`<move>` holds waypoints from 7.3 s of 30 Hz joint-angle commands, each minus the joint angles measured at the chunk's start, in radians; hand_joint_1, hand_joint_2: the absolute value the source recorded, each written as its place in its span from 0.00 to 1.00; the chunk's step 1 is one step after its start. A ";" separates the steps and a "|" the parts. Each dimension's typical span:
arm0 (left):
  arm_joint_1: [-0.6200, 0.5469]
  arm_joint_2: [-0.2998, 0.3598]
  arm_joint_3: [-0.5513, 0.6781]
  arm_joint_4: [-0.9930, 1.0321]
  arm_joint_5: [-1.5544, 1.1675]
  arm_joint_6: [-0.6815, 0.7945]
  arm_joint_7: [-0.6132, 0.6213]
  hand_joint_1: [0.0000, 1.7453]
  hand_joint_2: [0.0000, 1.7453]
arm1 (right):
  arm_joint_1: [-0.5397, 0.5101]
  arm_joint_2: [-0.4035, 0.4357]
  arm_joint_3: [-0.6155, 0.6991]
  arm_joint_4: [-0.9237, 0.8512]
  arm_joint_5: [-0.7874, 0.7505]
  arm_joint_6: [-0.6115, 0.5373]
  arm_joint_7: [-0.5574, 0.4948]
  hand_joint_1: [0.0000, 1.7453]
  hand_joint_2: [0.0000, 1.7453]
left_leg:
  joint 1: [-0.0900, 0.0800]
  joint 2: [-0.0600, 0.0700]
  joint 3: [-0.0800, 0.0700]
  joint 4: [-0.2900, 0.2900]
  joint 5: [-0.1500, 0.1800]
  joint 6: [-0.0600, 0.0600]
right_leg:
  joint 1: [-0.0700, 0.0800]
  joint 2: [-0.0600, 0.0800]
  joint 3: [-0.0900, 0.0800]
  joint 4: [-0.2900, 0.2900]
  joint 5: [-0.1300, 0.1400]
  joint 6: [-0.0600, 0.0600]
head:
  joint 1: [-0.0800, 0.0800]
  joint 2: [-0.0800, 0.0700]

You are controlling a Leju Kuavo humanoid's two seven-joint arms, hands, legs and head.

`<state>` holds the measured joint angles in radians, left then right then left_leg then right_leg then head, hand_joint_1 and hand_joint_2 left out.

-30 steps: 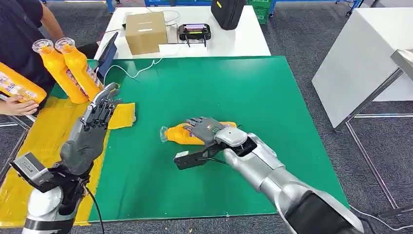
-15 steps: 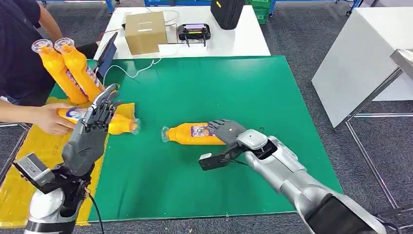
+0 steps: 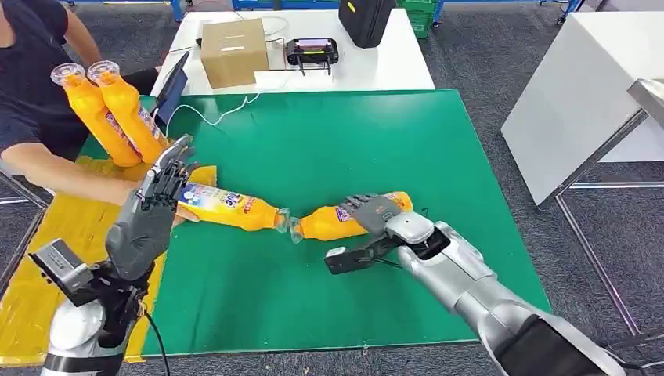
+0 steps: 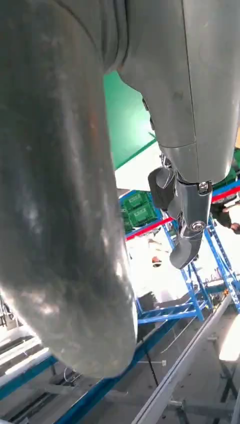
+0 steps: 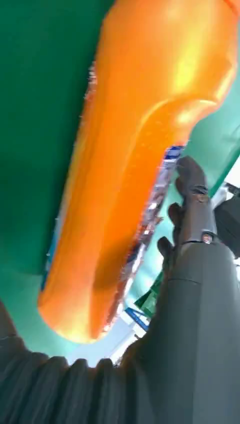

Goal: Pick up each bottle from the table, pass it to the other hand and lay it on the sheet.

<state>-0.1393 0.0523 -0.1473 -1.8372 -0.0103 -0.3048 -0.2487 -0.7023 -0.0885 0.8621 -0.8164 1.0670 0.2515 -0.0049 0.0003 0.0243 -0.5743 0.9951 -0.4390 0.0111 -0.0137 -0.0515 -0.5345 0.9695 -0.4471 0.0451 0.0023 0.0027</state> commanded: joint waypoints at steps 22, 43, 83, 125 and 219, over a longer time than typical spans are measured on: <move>-0.068 -0.009 -0.027 0.018 0.032 0.022 0.069 0.00 0.00 | 0.092 -0.047 -0.095 0.118 0.026 0.074 0.120 0.00 1.00 | 0.001 -0.006 0.006 -0.001 0.002 0.000 | 0.000 -0.001 0.008 -0.002 0.000 -0.002 | -0.001 0.000; -0.085 -0.007 -0.042 0.042 0.036 0.030 0.075 0.00 0.00 | 0.276 -0.201 -0.152 0.032 0.062 0.158 0.113 1.00 1.00 | 0.001 -0.014 0.012 -0.002 0.003 0.000 | 0.000 -0.009 0.014 -0.006 0.000 -0.001 | -0.001 0.000; 0.190 0.017 -0.008 -0.053 0.146 0.045 0.063 0.00 0.00 | 0.788 0.071 -0.605 -0.910 -1.472 0.006 0.085 1.00 1.00 | 0.005 -0.002 0.030 -0.002 -0.010 -0.003 | 0.004 0.003 0.033 -0.010 -0.003 -0.005 | -0.001 0.000; 0.130 -0.003 -0.262 -0.087 0.102 0.021 0.119 0.00 1.00 | 0.481 -0.041 -0.086 -0.876 -1.436 0.094 0.050 1.00 1.00 | 0.002 -0.005 0.003 -0.001 -0.001 -0.003 | 0.001 0.001 0.005 -0.002 -0.002 -0.004 | -0.001 0.000; -0.059 0.325 -0.345 0.063 0.457 -0.396 0.198 1.00 1.00 | 0.346 -0.153 0.201 -0.687 -1.763 0.107 0.201 0.00 0.00 | 0.002 -0.006 0.000 -0.001 0.001 -0.003 | 0.001 0.000 0.001 -0.001 -0.002 -0.003 | -0.001 0.000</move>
<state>-0.2324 0.3708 -0.5421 -1.7823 0.4696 -0.6935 -0.0439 -0.4161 -0.1885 1.1325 -1.4893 -0.7236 0.3510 0.1782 0.0016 0.0195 -0.5755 0.9947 -0.4381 0.0086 -0.0126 -0.0541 -0.5344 0.9695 -0.4486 0.0426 0.0015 0.0027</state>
